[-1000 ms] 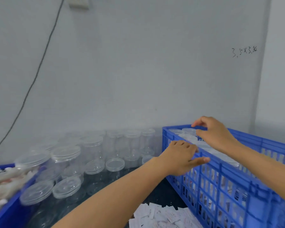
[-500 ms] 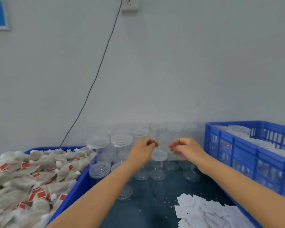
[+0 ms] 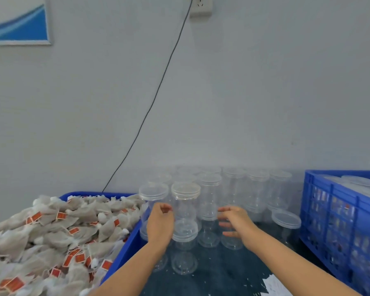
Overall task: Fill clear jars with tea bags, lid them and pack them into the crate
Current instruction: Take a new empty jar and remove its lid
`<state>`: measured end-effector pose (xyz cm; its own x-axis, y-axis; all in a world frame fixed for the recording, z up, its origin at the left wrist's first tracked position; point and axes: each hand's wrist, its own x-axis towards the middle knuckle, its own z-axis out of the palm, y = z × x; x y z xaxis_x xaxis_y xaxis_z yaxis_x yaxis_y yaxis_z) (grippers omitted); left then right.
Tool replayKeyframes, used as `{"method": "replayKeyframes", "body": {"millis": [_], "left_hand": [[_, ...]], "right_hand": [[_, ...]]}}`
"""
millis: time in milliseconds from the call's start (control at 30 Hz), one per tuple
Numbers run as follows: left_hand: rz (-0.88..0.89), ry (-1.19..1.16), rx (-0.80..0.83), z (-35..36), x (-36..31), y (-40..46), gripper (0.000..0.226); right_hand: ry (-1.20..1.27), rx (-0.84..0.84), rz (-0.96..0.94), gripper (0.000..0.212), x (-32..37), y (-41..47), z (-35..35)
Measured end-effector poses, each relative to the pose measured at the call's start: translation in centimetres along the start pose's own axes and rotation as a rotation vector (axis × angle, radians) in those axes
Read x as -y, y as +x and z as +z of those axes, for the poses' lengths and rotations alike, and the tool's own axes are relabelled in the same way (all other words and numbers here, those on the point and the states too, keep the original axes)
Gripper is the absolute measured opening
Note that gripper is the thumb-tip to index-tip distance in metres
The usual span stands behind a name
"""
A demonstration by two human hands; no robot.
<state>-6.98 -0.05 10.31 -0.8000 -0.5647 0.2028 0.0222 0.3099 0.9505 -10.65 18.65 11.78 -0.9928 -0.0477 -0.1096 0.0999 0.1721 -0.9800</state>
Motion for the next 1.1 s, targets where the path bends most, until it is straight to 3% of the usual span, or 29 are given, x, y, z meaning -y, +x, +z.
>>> {"method": "replayKeyframes", "body": {"millis": [67, 200, 400, 600, 800, 933, 1100], "left_hand": [[-0.006, -0.014, 0.022, 0.4, 0.0, -0.1, 0.017], [0.135, 0.142, 0.127, 1.8, 0.4, -1.0, 0.05], [0.084, 0.154, 0.276, 3.2, -0.1, -1.4, 0.081], [0.144, 0.113, 0.309, 3.1, -0.3, -1.6, 0.084], [0.314, 0.072, 0.303, 1.8, -0.8, -3.2, 0.084], [0.411, 0.082, 0.334, 0.4, -0.6, -4.7, 0.081], [0.395, 0.156, 0.422, -1.1, 0.9, -6.5, 0.079]], "right_hand": [[-0.015, 0.015, -0.042, 0.034, 0.5, 1.1, 1.5], [-0.089, 0.114, -0.147, 0.06, 1.3, 2.4, 4.2], [-0.075, 0.151, -0.185, 0.074, 1.1, 3.2, 6.6], [-0.03, 0.123, -0.208, 0.068, 1.7, 2.3, 5.6], [0.002, 0.121, -0.262, 0.067, 2.1, -0.2, 2.8], [0.009, 0.161, -0.25, 0.067, 1.0, -2.5, 1.3], [-0.005, 0.261, -0.208, 0.074, -1.9, -5.3, 0.6]]}}
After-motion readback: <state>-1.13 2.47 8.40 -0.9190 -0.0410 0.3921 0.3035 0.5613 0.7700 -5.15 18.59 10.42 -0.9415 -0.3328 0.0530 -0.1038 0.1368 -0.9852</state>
